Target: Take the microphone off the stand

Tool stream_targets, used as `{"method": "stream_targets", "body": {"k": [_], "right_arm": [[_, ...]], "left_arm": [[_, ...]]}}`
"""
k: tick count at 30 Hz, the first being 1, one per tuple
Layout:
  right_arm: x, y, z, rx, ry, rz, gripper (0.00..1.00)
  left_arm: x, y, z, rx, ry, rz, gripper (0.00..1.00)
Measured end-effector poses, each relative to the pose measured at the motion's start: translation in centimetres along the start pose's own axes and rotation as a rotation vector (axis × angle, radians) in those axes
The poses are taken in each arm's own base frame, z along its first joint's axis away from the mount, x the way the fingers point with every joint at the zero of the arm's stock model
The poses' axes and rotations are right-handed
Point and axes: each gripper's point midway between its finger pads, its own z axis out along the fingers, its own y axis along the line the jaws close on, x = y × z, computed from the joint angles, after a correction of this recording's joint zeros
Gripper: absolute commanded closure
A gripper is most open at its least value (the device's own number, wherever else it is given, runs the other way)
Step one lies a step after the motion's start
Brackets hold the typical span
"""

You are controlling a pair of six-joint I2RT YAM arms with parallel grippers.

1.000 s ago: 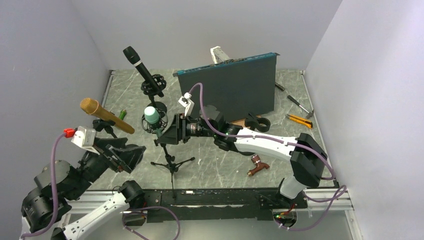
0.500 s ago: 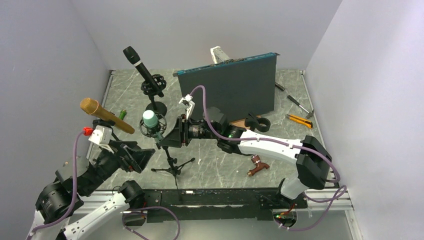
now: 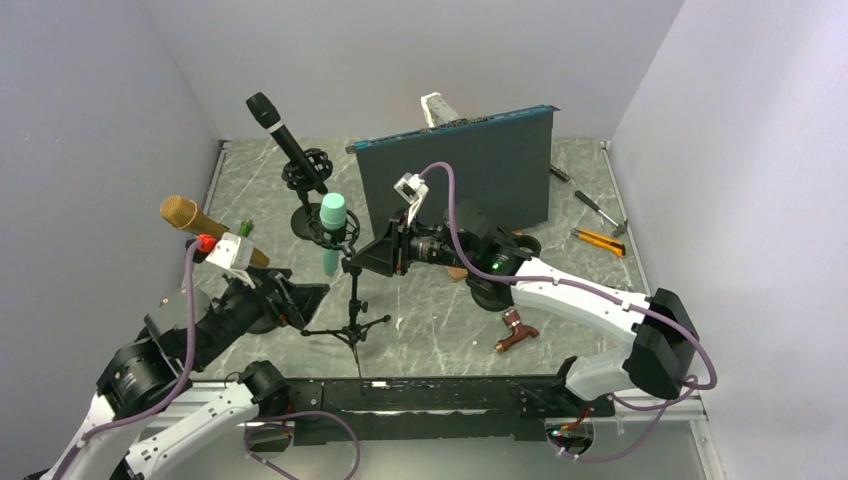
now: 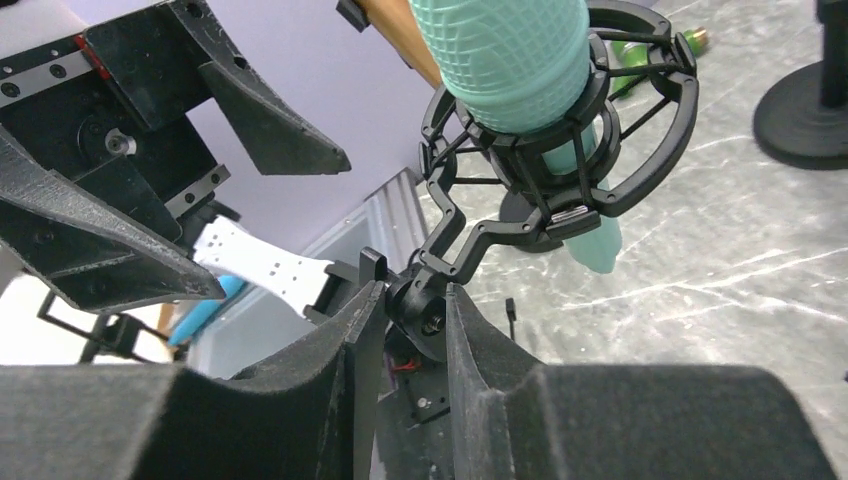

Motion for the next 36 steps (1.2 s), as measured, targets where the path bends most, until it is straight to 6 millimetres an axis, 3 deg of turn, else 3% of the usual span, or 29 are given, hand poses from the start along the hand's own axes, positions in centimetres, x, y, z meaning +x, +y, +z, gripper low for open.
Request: {"method": "stream_targets", "body": {"k": [6, 14, 19, 26, 33, 36], "right_arm": [[0.1, 0.4, -0.7, 0.014, -0.027, -0.085, 1.00], [1.8, 2.0, 0.9, -0.048, -0.011, -0.137, 1.00], [2.3, 2.5, 2.1, 0.004, 0.033, -0.224, 1.00], [1.3, 1.8, 1.7, 0.067, 0.026, -0.341, 1.00], [0.4, 1.5, 0.5, 0.104, 0.033, -0.441, 1.00], [0.5, 1.6, 0.5, 0.099, 0.037, -0.435, 0.89]], "left_arm": [[0.6, -0.6, 1.6, 0.026, 0.010, 0.005, 0.01], [0.6, -1.0, 2.0, 0.051, -0.010, -0.006, 0.01], [1.4, -0.5, 1.4, 0.057, -0.025, -0.026, 0.01], [1.6, -0.5, 1.1, 0.075, -0.049, -0.063, 0.01], [3.1, -1.3, 3.1, 0.096, -0.003, -0.107, 0.01], [3.8, -1.2, 3.7, 0.089, 0.013, -0.118, 0.01]]}}
